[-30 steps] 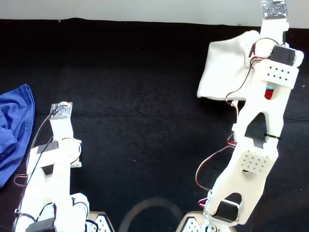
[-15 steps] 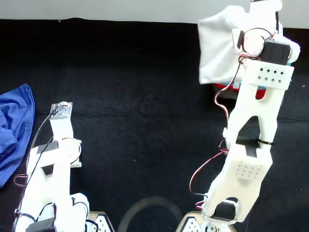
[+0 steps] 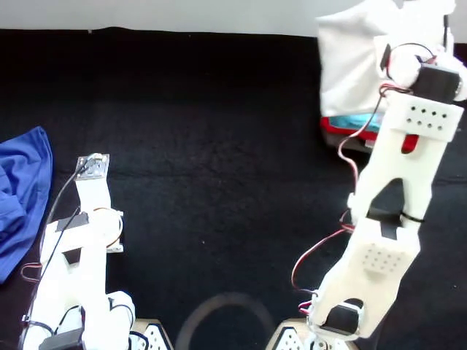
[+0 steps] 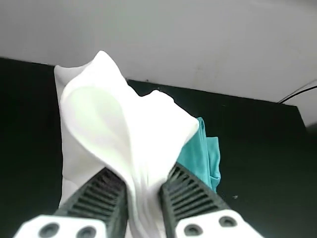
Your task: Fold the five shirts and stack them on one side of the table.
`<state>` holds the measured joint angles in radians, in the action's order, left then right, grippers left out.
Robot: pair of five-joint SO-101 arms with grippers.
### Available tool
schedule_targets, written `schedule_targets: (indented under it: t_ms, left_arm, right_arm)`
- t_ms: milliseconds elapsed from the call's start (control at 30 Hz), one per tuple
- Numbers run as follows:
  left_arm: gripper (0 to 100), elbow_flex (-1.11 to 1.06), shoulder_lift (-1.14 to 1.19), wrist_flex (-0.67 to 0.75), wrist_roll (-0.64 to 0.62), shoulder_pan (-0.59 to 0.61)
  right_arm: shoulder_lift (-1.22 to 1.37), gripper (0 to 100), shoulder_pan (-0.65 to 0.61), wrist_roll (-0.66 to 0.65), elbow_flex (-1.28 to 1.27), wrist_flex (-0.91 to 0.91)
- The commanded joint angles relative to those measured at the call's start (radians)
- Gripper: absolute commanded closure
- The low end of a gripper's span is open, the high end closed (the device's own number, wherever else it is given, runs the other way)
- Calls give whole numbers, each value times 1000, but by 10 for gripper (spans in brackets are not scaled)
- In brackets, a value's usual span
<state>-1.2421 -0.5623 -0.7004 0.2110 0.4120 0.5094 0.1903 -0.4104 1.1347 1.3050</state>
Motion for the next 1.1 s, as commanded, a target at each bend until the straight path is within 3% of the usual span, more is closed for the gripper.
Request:
schedule_targets:
  t_ms: [0, 267, 567, 767, 900, 1067]
  left_arm:
    - [991, -2, -15, 15, 3, 8]
    - [991, -2, -15, 15, 3, 7]
    - [991, -2, -15, 15, 3, 7]
    - [991, -2, -15, 15, 3, 7]
    - [991, -2, -15, 15, 3, 7]
    - [991, -2, -15, 15, 3, 7]
  right_arm:
    - [88, 991, 58, -78, 42, -53]
    - [262, 991, 113, -178, 47, -173]
    - [297, 980, 128, -178, 39, -277]
    - [298, 789, 131, -176, 44, -280]
    - [288, 793, 137, -175, 48, -298]
    - [288, 793, 157, -34, 88, -348]
